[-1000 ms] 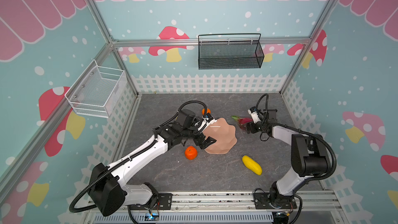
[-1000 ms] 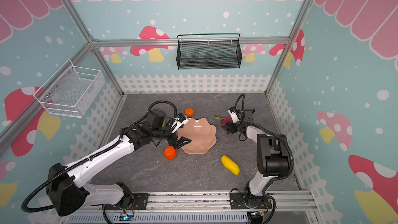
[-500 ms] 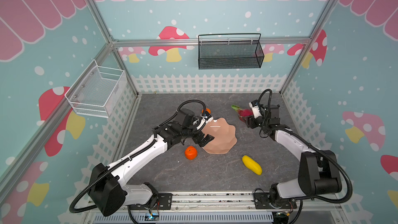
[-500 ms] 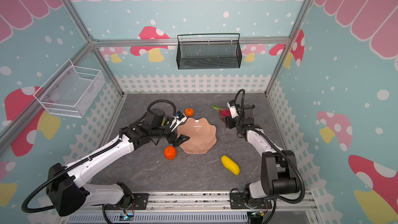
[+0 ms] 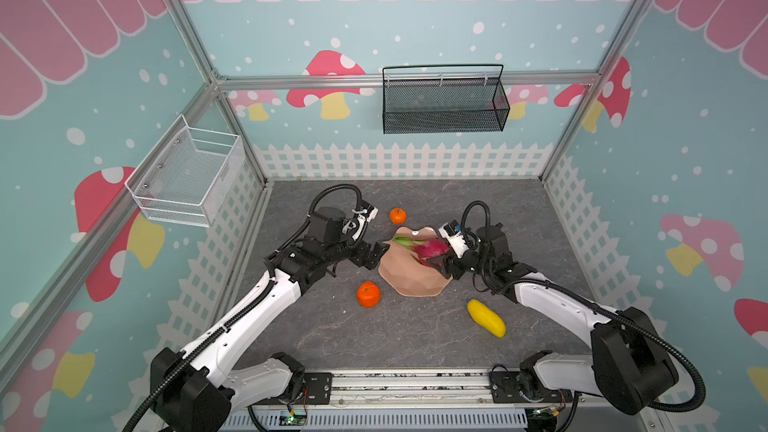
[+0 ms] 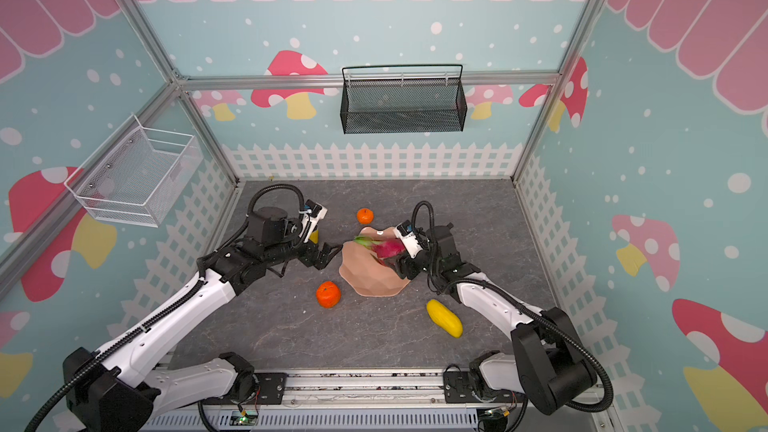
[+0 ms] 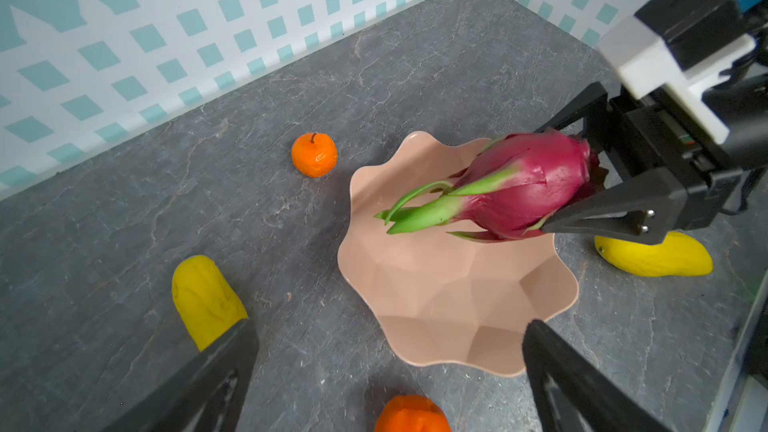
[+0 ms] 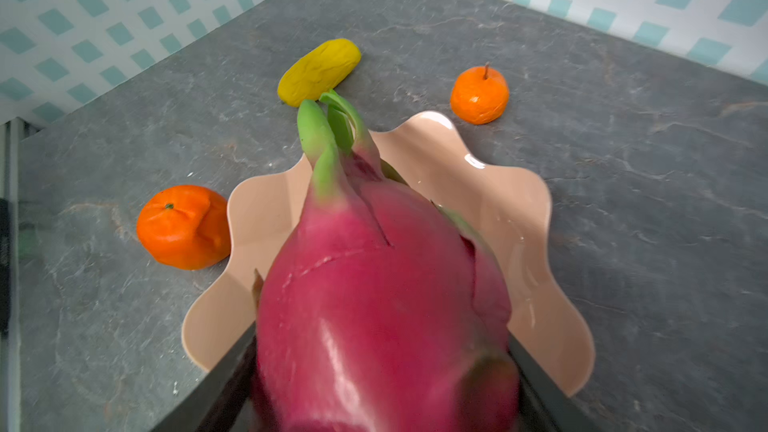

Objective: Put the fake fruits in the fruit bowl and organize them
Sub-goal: 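Lift the dragon fruit into the bowl with right gripper while left reaches tangerine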

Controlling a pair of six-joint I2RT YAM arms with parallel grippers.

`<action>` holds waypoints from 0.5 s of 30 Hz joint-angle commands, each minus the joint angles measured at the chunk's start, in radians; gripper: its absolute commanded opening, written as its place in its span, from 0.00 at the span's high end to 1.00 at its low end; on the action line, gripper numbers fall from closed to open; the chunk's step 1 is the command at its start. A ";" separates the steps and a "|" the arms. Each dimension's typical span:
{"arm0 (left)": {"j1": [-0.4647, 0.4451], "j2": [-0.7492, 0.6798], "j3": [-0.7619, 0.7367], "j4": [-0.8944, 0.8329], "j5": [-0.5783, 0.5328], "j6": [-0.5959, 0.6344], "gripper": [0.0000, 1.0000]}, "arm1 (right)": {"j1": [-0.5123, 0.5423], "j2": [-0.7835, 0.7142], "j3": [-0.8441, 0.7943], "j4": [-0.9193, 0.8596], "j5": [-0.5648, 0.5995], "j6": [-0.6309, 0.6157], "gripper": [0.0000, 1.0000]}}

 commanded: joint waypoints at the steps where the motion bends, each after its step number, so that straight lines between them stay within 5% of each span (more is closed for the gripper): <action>1: 0.000 -0.060 -0.049 -0.044 -0.004 -0.060 0.00 | 0.022 0.013 -0.011 0.012 -0.041 -0.003 0.49; 15: 0.000 -0.120 -0.094 -0.082 -0.026 -0.110 0.00 | 0.086 0.188 0.058 0.027 0.039 -0.020 0.48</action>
